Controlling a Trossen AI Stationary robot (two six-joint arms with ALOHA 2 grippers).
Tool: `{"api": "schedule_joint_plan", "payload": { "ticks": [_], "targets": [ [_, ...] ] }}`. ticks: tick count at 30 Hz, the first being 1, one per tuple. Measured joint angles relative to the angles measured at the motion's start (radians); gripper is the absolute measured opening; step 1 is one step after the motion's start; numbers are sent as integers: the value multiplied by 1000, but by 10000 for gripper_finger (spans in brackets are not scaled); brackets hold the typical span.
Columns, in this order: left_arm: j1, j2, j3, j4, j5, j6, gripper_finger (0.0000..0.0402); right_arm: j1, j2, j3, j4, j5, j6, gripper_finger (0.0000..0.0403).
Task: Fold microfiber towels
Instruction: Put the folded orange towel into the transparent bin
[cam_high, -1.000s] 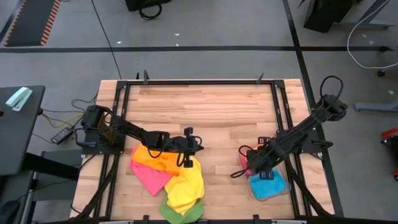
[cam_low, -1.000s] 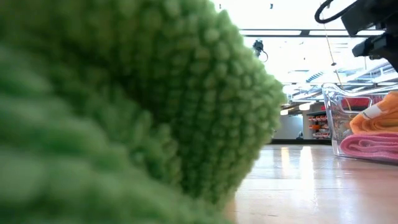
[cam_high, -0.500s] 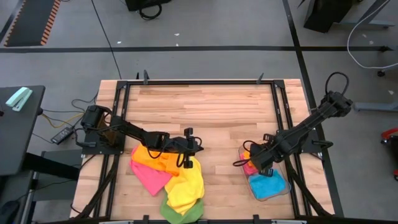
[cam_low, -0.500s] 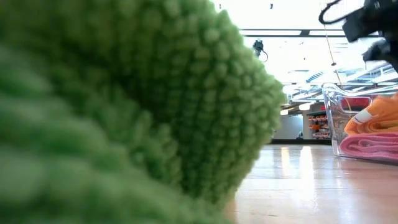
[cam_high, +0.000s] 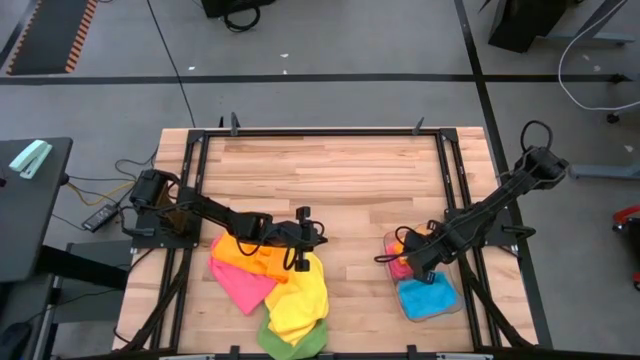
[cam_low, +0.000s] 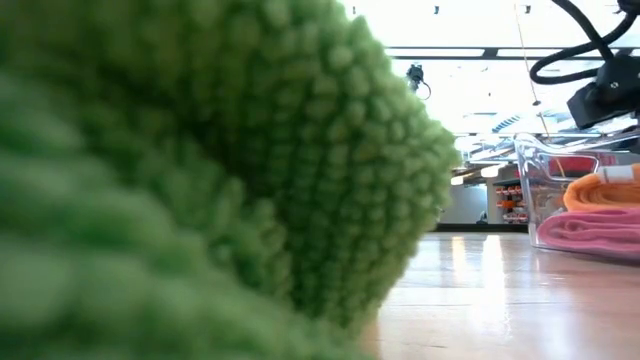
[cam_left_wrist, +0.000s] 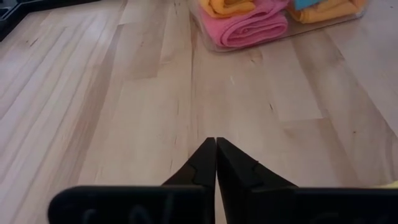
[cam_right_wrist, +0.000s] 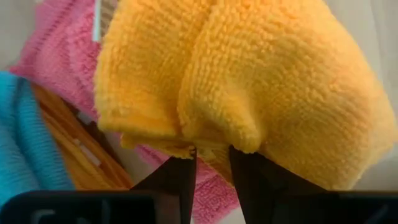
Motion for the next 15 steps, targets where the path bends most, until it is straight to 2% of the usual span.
{"api": "schedule_joint_plan", "payload": {
  "ticks": [5,15],
  "targets": [
    [-4,0,0,0,1,0,13,-1,6,38,-19,-4,-6,107],
    [-3,0,0,3,0,-1,29,-4,5,194,-195,12,-10,107]
  ]
}}
